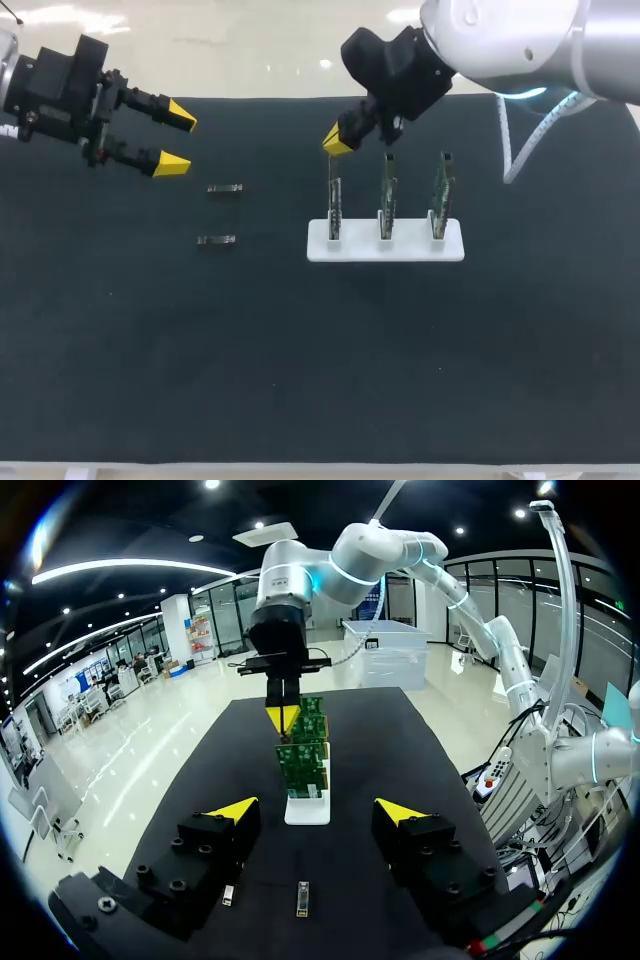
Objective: Pick up the optical module with the left hand, and insert it into the network port with the right hand.
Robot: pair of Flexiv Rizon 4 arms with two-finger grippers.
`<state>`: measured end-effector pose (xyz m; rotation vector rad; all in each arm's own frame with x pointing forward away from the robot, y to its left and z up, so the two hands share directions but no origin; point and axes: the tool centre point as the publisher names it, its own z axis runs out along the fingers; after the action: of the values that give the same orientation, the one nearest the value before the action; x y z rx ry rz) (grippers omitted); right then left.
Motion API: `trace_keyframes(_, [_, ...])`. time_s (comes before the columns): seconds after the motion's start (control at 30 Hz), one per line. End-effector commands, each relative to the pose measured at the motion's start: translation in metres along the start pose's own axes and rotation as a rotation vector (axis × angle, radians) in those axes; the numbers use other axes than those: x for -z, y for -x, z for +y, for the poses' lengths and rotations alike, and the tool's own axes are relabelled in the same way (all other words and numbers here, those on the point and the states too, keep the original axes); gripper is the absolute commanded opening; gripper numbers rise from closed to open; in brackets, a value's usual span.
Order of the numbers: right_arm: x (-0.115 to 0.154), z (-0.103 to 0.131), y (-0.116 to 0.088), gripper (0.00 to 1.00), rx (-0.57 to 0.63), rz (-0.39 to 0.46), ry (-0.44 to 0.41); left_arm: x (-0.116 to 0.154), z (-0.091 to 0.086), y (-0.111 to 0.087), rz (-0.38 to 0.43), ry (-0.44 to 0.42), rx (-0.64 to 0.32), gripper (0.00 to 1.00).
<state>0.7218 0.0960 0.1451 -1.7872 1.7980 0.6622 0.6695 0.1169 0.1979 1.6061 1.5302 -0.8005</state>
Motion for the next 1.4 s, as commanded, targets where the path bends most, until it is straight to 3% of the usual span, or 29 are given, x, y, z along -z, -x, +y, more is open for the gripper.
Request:
trace_keyframes(0.03, [-0.007, 0.002, -0.005, 0.0, 0.002, 0.001, -0.004, -0.001, 0.001, 0.0, 0.003, -0.002, 0.001, 1.0])
trace_keyframes(0.2, [0.015, -0.004, 0.012, 0.0, 0.008, 0.01, 0.011, -0.001, 0.001, 0.0, 0.003, -0.002, 0.001, 1.0])
trace_keyframes(0.4, [0.041, -0.006, 0.019, 0.0, -0.002, -0.03, -0.003, -0.001, 0.001, 0.0, 0.003, -0.002, 0.001, 1.0])
trace_keyframes(0.67, [0.078, -0.005, 0.006, 0.0, 0.018, -0.095, -0.022, -0.001, 0.001, 0.0, 0.003, -0.002, 0.001, 1.0])
trace_keyframes(1.03, [0.142, -0.001, -0.023, 0.0, 0.007, -0.07, -0.002, -0.001, 0.001, 0.0, 0.003, -0.002, 0.001, 1.0])
trace_keyframes(1.33, [0.163, 0.005, -0.04, 0.0, -0.017, -0.108, -0.002, -0.001, 0.001, 0.0, 0.003, -0.002, 0.001, 1.0])
trace_keyframes(1.37, [0.163, 0.005, -0.04, 0.81, -0.017, -0.108, -0.002, -0.001, 0.001, 0.0, 0.003, -0.002, 0.001, 1.0])
trace_keyframes(1.4, [0.163, 0.005, -0.04, 1.0, -0.017, -0.108, -0.002, -0.001, 0.001, 0.0, 0.003, -0.002, 0.001, 1.0])
